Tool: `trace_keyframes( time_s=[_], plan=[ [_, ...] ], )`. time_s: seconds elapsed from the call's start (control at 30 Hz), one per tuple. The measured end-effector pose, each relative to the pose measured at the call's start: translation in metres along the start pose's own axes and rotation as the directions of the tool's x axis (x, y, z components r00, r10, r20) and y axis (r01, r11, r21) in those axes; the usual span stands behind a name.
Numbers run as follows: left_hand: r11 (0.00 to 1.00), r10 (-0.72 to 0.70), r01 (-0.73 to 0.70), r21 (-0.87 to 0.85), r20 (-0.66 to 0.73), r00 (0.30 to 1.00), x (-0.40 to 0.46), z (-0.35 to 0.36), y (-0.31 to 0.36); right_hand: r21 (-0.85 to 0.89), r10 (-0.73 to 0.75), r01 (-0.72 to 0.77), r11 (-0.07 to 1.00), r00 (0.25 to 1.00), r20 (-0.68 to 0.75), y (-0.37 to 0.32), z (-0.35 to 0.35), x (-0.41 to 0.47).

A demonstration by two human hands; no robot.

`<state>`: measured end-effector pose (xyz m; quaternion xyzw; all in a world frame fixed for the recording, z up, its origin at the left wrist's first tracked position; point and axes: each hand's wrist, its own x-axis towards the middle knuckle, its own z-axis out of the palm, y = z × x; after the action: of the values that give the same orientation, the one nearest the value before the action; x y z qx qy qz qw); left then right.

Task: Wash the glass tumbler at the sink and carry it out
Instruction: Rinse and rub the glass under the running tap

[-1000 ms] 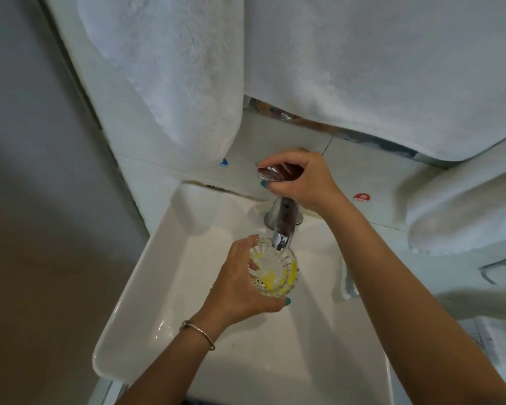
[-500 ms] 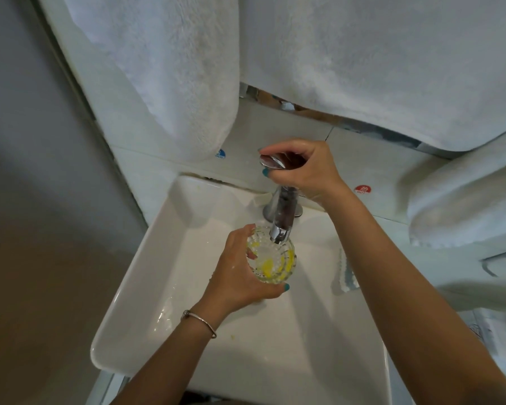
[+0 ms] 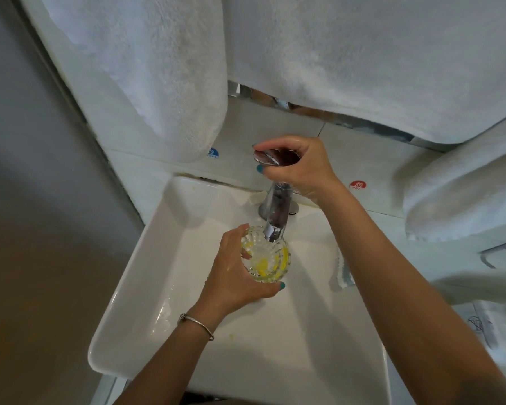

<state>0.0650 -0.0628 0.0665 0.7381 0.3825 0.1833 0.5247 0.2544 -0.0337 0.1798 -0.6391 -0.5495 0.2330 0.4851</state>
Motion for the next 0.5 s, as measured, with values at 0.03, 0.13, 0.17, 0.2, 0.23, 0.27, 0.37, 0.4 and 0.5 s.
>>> trace_keyframes(
  time_s=[0.03, 0.13, 0.17, 0.2, 0.23, 0.27, 0.37, 0.4, 0.5],
  plan=[
    [1.0, 0.001, -0.001, 0.007, 0.003, 1.0, 0.0002, 0.0, 0.0007, 0.002, -0.004, 0.004, 1.0, 1.0, -0.002, 0.0001, -0.0001, 0.0001],
    [1.0, -0.012, 0.012, 0.014, 0.002, 1.0, 0.0008, 0.0001, 0.0029, 0.028, 0.003, -0.003, 1.0, 1.0, -0.01, 0.0005, -0.0013, 0.0],
    [1.0, -0.014, 0.014, 0.018, 0.001, 1.0, 0.0007, 0.0001, 0.0036, 0.031, 0.007, -0.007, 1.0, 1.0, -0.008, 0.0005, -0.0019, 0.0],
    [1.0, -0.016, 0.016, 0.026, 0.002, 1.0, 0.0005, 0.0002, 0.0041, 0.032, 0.011, -0.011, 0.999, 1.0, -0.008, 0.0008, -0.0021, 0.0],
    [0.999, -0.018, 0.018, 0.036, 0.003, 1.0, -0.0002, 0.0005, 0.0045, 0.035, 0.013, -0.013, 0.999, 1.0, -0.008, 0.0008, -0.0021, -0.0002],
    [0.999, -0.017, 0.017, 0.043, 0.004, 1.0, -0.0007, 0.0011, 0.0045, 0.036, 0.013, -0.012, 0.999, 1.0, -0.009, 0.0009, -0.0021, -0.0002],
    [0.999, -0.019, 0.018, 0.042, 0.007, 1.0, -0.0022, 0.003, 0.0032, 0.028, 0.002, -0.001, 1.0, 1.0, -0.01, 0.0012, -0.0017, -0.0004],
    [0.999, -0.024, 0.023, 0.041, 0.01, 1.0, -0.0028, 0.0032, 0.003, 0.024, 0.001, -0.001, 1.0, 1.0, -0.01, 0.0016, -0.0016, -0.0004],
    [0.999, -0.019, 0.019, 0.05, 0.004, 1.0, -0.0053, 0.0034, 0.0031, 0.021, -0.002, 0.002, 1.0, 1.0, -0.014, 0.002, -0.0012, -0.001]
  ],
)
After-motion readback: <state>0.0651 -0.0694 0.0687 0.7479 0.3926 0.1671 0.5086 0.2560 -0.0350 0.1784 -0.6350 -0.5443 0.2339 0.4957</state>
